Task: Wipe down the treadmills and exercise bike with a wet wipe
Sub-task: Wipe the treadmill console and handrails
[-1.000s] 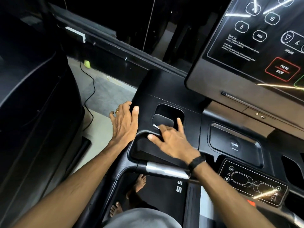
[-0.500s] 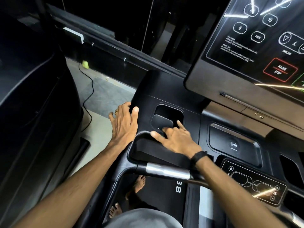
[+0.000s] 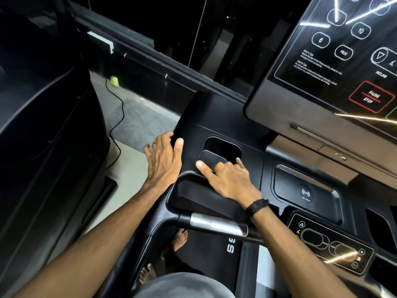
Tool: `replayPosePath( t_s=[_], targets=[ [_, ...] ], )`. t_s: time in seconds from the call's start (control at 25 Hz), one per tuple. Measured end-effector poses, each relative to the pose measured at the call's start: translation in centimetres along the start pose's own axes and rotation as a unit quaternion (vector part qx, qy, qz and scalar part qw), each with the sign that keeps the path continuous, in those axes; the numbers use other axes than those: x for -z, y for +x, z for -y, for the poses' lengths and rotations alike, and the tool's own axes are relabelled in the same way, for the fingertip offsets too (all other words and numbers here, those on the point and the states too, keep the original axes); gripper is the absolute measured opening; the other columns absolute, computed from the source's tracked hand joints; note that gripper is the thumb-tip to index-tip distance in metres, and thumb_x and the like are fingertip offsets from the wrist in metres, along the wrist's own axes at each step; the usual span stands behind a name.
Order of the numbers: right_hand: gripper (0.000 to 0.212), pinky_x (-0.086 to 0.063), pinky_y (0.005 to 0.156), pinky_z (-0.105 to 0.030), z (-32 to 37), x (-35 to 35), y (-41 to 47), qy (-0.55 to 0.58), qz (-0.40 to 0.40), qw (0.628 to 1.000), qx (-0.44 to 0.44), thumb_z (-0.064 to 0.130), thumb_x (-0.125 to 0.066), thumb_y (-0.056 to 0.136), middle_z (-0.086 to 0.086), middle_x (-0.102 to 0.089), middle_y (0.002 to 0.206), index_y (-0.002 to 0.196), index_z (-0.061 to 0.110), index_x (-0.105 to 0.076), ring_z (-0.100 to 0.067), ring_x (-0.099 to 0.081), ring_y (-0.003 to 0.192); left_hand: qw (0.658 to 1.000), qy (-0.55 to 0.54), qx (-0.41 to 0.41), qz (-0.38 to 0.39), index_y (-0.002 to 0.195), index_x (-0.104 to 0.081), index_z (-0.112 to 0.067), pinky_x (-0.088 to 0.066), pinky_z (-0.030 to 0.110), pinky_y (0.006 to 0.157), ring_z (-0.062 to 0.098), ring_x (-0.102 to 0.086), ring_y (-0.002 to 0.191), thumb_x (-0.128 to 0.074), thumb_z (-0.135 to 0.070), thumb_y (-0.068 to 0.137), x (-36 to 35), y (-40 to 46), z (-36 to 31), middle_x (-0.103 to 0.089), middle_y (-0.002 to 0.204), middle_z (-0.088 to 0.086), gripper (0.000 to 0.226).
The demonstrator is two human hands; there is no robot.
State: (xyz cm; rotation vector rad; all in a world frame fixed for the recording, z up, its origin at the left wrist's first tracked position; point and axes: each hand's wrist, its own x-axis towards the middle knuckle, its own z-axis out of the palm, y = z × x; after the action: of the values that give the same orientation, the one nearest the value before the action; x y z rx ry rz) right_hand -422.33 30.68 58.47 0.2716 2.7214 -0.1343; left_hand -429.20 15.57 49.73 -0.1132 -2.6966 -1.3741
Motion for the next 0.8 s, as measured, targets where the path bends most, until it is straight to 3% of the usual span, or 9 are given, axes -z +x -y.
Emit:
replayPosePath(
  t_s=[0.12, 0.24, 0.4, 0.48, 0.56, 0.6, 0.68, 0.72, 0.8],
  targets=[
    [0.084, -0.031, 0.112, -0.044, 2.9, -1.0, 0.8, 0.009, -0.014, 1.000, -0.015, 0.072, -0.016, 0.098, -0.016, -0.068, 0.119, 0.108, 0.007, -0.068, -0.035, -0.057, 0.121, 1.000, -0.013, 0.001, -0.005, 0.130, -0.049, -0.012, -0.023, 0.056, 0.112, 0.025, -0.054, 0.121, -0.018, -0.055, 0.098, -0.1, 0.2, 0.3, -0.060, 0.126, 0.005, 0.063],
    [0.083, -0.040, 0.104, -0.043, 4.3, 0.2, 1.7, 0.190, -0.007, 0.979, -0.076, 0.074, -0.022, 0.097, -0.016, -0.064, 0.127, 0.119, 0.007, -0.064, -0.037, -0.055, 0.124, 1.000, -0.012, 0.001, -0.006, 0.130, -0.048, -0.013, -0.024, 0.056, 0.111, 0.025, -0.055, 0.120, -0.019, -0.055, 0.098, -0.2, 0.0, 0.3, -0.060, 0.125, 0.005, 0.061],
    [0.068, -0.040, 0.105, -0.035, 4.4, 0.8, 2.0, 0.480, -0.013, 0.864, -0.148, 0.067, -0.042, 0.097, -0.001, -0.056, 0.127, 0.132, 0.011, -0.055, -0.024, -0.052, 0.125, 1.000, -0.020, 0.000, 0.000, 0.130, -0.048, -0.013, -0.022, 0.056, 0.112, 0.025, -0.054, 0.121, -0.019, -0.056, 0.098, -0.4, 0.1, 0.4, -0.061, 0.126, 0.005, 0.061],
    [0.048, -0.045, 0.078, -0.021, 4.5, 0.8, 4.4, 0.592, -0.015, 0.781, -0.199, 0.064, -0.045, 0.098, 0.011, -0.062, 0.089, 0.106, 0.019, -0.059, -0.009, -0.062, 0.089, 1.000, -0.024, 0.006, -0.008, 0.129, -0.048, -0.013, -0.022, 0.056, 0.113, 0.024, -0.055, 0.121, -0.018, -0.056, 0.097, -0.3, 0.1, 0.5, -0.061, 0.125, 0.004, 0.061],
    [0.047, -0.036, 0.051, -0.018, 4.3, 0.3, 7.5, 0.667, -0.030, 0.712, -0.217, 0.068, -0.044, 0.096, 0.017, -0.049, 0.043, 0.075, 0.026, -0.042, -0.005, -0.046, 0.052, 1.000, -0.024, 0.015, -0.006, 0.128, -0.048, -0.013, -0.022, 0.056, 0.113, 0.023, -0.054, 0.122, -0.018, -0.056, 0.097, -0.1, 0.2, 0.6, -0.061, 0.126, 0.003, 0.061],
    [0.049, -0.039, 0.053, -0.020, 4.2, 0.0, 8.5, 0.675, -0.028, 0.705, -0.214, 0.073, -0.043, 0.093, 0.015, -0.053, 0.046, 0.077, 0.027, -0.045, -0.007, -0.047, 0.056, 1.000, -0.025, 0.017, -0.004, 0.129, -0.048, -0.013, -0.022, 0.055, 0.113, 0.023, -0.054, 0.122, -0.018, -0.056, 0.096, -0.1, 0.1, 0.5, -0.061, 0.125, 0.003, 0.062],
    [0.071, -0.049, 0.095, -0.031, 4.5, -0.8, 9.0, 0.658, 0.013, 0.727, -0.199, 0.079, -0.038, 0.089, 0.006, -0.070, 0.117, 0.128, 0.022, -0.056, -0.016, -0.060, 0.111, 1.000, -0.024, 0.018, -0.007, 0.130, -0.048, -0.012, -0.021, 0.055, 0.114, 0.022, -0.054, 0.121, -0.018, -0.056, 0.096, -0.2, 0.0, 0.4, -0.061, 0.123, 0.004, 0.063],
    [0.082, -0.037, 0.113, -0.035, 4.8, -0.6, 8.1, 0.648, 0.025, 0.737, -0.192, 0.077, -0.035, 0.092, 0.001, -0.051, 0.146, 0.150, 0.019, -0.040, -0.020, -0.046, 0.135, 1.000, -0.020, 0.014, -0.008, 0.130, -0.048, -0.013, -0.022, 0.055, 0.113, 0.023, -0.055, 0.121, -0.017, -0.056, 0.097, -0.2, -0.1, 0.3, -0.061, 0.123, 0.004, 0.063],
    [0.082, -0.031, 0.117, -0.034, 4.6, 0.1, 7.8, 0.655, 0.037, 0.734, -0.175, 0.074, -0.029, 0.096, -0.007, -0.043, 0.153, 0.151, 0.015, -0.038, -0.019, -0.043, 0.138, 1.000, -0.015, 0.008, 0.003, 0.131, -0.047, -0.013, -0.022, 0.056, 0.113, 0.023, -0.054, 0.121, -0.017, -0.056, 0.097, -0.2, 0.1, 0.2, -0.060, 0.124, 0.005, 0.063]
  ],
)
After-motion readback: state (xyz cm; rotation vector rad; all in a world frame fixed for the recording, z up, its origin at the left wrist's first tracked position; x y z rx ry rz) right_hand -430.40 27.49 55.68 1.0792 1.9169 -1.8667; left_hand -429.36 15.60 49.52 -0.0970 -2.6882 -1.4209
